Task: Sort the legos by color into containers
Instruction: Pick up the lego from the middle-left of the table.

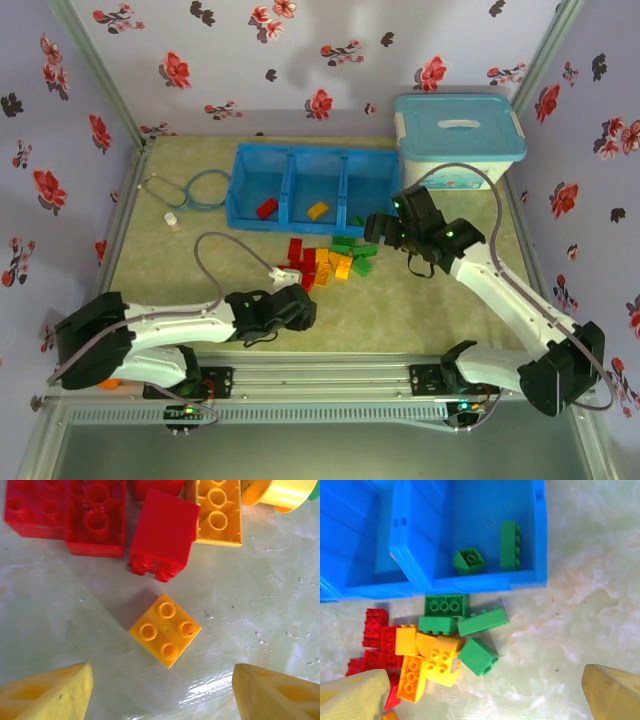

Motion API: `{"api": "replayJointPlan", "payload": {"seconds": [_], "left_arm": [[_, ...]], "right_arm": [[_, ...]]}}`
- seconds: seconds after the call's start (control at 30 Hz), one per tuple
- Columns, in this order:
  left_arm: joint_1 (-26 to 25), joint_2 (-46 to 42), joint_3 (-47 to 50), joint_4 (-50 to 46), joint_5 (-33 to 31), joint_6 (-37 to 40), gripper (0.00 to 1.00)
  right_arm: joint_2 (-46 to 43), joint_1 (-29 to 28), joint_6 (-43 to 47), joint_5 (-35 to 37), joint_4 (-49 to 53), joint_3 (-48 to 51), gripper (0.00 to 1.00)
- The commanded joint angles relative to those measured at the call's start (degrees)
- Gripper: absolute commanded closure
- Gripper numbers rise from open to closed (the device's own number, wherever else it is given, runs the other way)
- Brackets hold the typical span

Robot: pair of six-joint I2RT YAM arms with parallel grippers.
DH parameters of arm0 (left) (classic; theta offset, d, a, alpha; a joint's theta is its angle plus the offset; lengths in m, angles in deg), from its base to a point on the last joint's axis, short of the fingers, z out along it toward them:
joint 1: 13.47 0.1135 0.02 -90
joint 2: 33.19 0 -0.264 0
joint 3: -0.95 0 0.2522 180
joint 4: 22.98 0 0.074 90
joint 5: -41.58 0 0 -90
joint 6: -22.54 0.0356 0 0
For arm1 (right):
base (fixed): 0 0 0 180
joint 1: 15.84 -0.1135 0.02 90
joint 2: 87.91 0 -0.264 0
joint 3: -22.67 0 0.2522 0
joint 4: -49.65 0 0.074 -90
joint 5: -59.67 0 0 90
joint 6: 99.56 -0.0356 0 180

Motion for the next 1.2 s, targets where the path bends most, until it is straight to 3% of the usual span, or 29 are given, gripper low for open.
{"api": "replayJointPlan", "payload": {"seconds": [0.0, 0.37, 0.77, 1.17], "left_arm": [[0.83, 3.0, -2.72, 0.28, 0.85, 2.04, 0.26], [3.87, 10.2, -6.02, 0.36, 3.66, 3.36, 0.32], [4.57, 15.47, -8.21, 0.53, 3.71, 3.14, 0.41], [4.57, 14.67, -9.54, -3.25, 2.92, 2.02, 0.58]], "right_arm": [[-2.95, -0.51, -3.05, 1.09, -1.69, 3.19, 0.01], [-9.42, -0.6, -4.93, 2.28, -0.66, 9.13, 0.01], [-10.27, -0.6, -5.55, 2.4, -1.72, 10.98, 0.01], [-10.63, -0.6, -6.55, 1.89, -2.5, 12.42, 0.01]]}}
